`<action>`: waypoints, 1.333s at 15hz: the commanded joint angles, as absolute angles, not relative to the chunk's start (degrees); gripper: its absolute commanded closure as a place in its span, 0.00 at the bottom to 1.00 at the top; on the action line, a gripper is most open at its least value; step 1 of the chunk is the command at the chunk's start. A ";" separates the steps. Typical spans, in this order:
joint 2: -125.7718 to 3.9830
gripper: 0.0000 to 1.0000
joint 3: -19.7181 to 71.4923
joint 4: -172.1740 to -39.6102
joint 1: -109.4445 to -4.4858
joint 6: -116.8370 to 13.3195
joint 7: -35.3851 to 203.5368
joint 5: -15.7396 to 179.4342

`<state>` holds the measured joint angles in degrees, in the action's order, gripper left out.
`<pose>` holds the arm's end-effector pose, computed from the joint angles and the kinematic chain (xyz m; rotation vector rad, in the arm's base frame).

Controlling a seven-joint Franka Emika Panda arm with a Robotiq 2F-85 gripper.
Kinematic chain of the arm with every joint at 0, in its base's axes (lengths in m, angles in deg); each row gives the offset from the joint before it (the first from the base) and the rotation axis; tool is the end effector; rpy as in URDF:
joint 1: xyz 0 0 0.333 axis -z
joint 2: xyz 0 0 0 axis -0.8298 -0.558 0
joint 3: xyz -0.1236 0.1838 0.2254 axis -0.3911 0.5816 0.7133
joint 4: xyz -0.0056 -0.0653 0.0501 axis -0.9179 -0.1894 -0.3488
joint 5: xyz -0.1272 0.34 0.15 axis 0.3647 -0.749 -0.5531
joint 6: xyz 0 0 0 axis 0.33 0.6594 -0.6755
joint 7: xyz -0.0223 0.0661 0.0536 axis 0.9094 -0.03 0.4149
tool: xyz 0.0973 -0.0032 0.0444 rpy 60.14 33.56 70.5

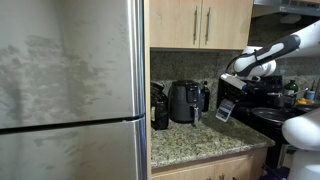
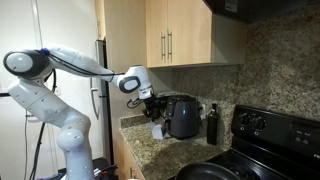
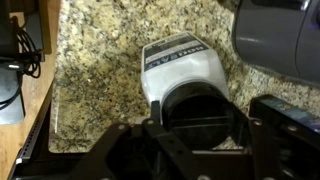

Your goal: Move the bottle to the right

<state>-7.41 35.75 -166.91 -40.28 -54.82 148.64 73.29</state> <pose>0.3717 -0.0636 0.4686 -2.1798 1.9298 -0.4627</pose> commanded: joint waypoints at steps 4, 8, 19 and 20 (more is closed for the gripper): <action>-18.27 0.37 33.79 -159.94 -38.67 -57.68 153.69 74.84; -29.82 0.62 37.51 -152.17 -35.03 -60.99 168.44 80.50; -47.69 0.62 27.69 -133.54 -44.89 -58.39 184.94 74.65; -49.83 0.62 27.08 -131.43 -45.32 -58.17 187.86 75.59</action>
<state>-47.88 30.29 -133.57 -42.52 -58.52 185.34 74.98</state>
